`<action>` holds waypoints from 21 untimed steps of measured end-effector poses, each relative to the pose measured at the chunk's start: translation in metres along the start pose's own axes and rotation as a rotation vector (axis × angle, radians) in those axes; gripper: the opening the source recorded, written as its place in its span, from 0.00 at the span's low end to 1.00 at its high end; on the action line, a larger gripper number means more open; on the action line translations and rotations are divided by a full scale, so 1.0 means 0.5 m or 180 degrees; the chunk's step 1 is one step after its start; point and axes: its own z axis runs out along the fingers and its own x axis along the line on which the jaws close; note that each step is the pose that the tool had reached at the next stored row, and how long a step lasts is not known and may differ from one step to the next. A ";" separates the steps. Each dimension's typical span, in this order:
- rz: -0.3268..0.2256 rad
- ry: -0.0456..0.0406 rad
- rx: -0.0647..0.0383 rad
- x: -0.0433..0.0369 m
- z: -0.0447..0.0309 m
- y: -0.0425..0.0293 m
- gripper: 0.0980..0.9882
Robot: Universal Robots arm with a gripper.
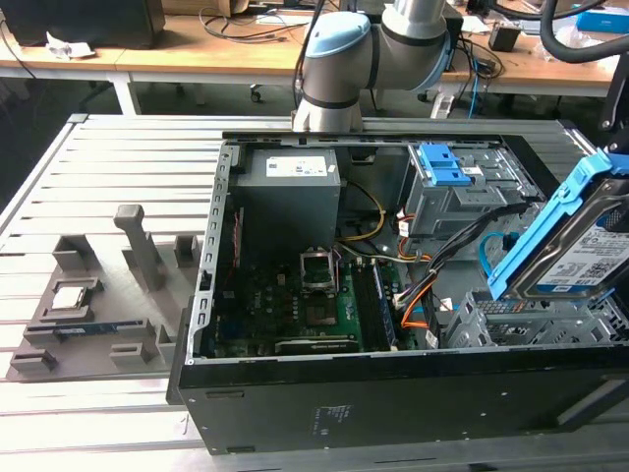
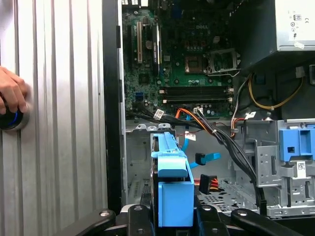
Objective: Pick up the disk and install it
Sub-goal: 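Insert the disk into the insertion slot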
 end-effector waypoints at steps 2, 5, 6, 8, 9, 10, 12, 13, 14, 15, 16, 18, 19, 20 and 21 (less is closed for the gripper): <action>-0.0001 0.0000 0.0000 -0.002 0.011 0.000 0.30; -0.0012 0.0000 -0.0001 -0.004 0.024 -0.001 0.30; -0.0014 -0.0001 0.0000 -0.005 0.026 -0.001 0.30; -0.0034 0.0001 -0.0001 -0.005 0.029 -0.001 0.30; -0.0043 0.0001 -0.0001 -0.005 0.032 -0.001 0.30; -0.0057 0.0001 -0.0002 -0.005 0.041 -0.001 0.30; -0.0069 0.0002 -0.0002 -0.005 0.049 -0.001 0.30; -0.0073 0.0002 -0.0002 -0.004 0.054 -0.001 0.30; -0.0075 0.0002 -0.0002 -0.004 0.058 -0.001 0.30; -0.0076 0.0002 -0.0002 -0.004 0.062 -0.001 0.30; -0.0078 0.0002 -0.0002 -0.004 0.067 -0.001 0.30; -0.0080 0.0002 -0.0003 -0.004 0.080 -0.001 0.30; -0.0080 0.0002 -0.0003 -0.004 0.084 -0.001 0.30; -0.0081 0.0002 -0.0003 -0.003 0.089 -0.001 0.30; -0.0082 0.0002 -0.0003 -0.003 0.093 -0.002 0.30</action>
